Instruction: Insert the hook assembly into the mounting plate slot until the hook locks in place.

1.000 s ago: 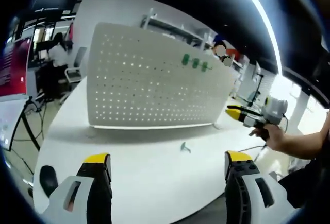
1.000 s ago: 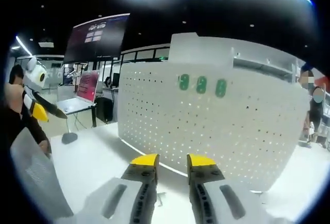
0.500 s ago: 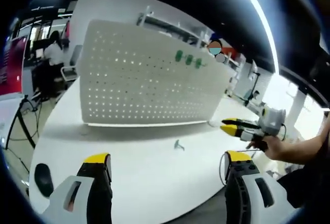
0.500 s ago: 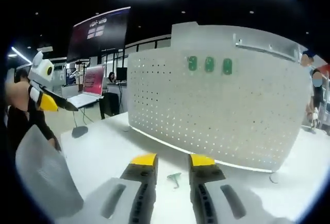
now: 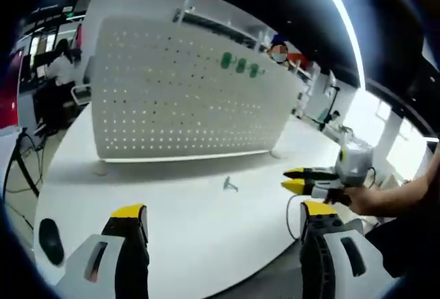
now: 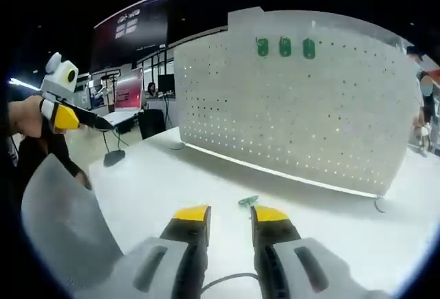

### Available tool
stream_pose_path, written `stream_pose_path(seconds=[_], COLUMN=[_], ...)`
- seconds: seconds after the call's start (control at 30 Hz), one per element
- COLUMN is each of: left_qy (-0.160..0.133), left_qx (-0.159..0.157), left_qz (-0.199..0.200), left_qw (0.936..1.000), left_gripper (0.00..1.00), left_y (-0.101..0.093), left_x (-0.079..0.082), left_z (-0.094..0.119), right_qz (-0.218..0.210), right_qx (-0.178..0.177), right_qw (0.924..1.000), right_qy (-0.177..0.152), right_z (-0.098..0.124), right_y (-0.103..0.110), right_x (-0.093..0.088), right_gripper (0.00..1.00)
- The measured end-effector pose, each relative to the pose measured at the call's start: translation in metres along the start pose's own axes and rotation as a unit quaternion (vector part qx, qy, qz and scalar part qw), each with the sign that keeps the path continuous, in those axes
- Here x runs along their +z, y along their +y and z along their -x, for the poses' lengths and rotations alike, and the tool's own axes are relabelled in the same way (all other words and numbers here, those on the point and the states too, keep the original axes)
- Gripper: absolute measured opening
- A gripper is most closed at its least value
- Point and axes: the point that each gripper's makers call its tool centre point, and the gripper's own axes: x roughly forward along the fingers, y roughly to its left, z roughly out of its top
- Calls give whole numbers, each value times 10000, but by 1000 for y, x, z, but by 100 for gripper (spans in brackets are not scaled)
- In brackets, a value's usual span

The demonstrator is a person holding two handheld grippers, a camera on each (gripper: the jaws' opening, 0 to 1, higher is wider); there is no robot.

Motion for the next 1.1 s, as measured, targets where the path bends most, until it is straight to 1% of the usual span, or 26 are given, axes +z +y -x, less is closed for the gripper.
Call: stream_pose_path(seconds=[0.03,0.1,0.17,0.2,0.3,0.43,0.53,0.63,0.7,0.77,0.83,0.93,0.97,1.03,1.07,1.1], left_qy=[31,65,94,107,144,153,160,164,163,180,198,196,191,188,188,189], left_qx=[-19,-38,-46,-36,-20,21,58,78,102,126,162,238,267,293,296,307], left_qz=[-3,4,8,16,40,155,191,218,256,287,321,380,430,475,480,493], left_qw=[10000,10000,9999,9999,9999,9998,9997,9996,9995,9993,9992,9988,9985,9983,9982,9981], left_gripper=[93,91,91,91,91,91,90,90,90,89,89,89,89,89,89,88], left_y=[-1,-1,1,2,8,16,19,22,25,28,31,37,40,43,43,43], left_x=[-2,-4,-5,-5,-7,-6,-5,-5,-6,-8,-10,-12,-13,-14,-15,-15], left_z=[-1,-2,-2,-2,-2,-4,-6,-7,-8,-8,-7,-5,-5,-5,-5,-5], right_qz=[46,40,99,140,144,382,323,362,325,293,216,23,60,221,231,231], right_qx=[22,175,157,165,178,267,241,180,150,128,108,91,131,159,164,198], right_qw=[10000,9994,9995,9991,9989,9965,9956,9945,9922,9915,9901,9890,9876,9861,9857,9835], right_qy=[53,291,267,355,418,698,848,970,1194,1261,1384,1476,1563,1642,1661,1782], right_z=[-3,-11,-20,-25,-37,-63,-82,-101,-112,-120,-126,-130,-132,-135,-135,-136], right_y=[0,2,-1,-3,-5,-9,-16,-26,-33,-39,-43,-46,-45,-44,-44,-44], right_x=[-3,-13,-14,-18,-20,-30,-36,-42,-50,-52,-55,-58,-61,-65,-66,-72], right_gripper=[21,21,21,20,20,19,17,13,13,12,12,11,10,8,8,7])
